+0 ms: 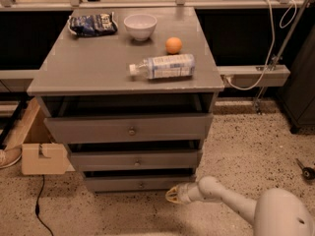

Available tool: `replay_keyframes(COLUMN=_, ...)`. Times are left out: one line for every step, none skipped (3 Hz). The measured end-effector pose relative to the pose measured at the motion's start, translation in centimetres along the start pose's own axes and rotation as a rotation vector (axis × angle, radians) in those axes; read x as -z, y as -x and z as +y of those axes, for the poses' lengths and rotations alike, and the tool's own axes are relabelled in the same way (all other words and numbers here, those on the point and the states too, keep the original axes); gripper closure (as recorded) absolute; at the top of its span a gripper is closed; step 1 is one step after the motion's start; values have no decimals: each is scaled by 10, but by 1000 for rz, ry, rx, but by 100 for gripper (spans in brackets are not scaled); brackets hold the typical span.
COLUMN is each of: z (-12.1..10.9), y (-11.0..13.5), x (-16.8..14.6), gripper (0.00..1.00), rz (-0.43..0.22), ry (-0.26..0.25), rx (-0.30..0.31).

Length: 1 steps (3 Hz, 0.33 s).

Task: Close bottom drawer

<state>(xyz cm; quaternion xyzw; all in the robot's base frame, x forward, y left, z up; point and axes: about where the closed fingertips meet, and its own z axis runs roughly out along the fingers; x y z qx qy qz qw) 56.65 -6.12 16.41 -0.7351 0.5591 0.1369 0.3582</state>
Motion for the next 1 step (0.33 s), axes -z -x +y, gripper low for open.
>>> replay_keyframes(z=40, y=-9, x=29, gripper=100, rz=-71, ry=71, rx=6)
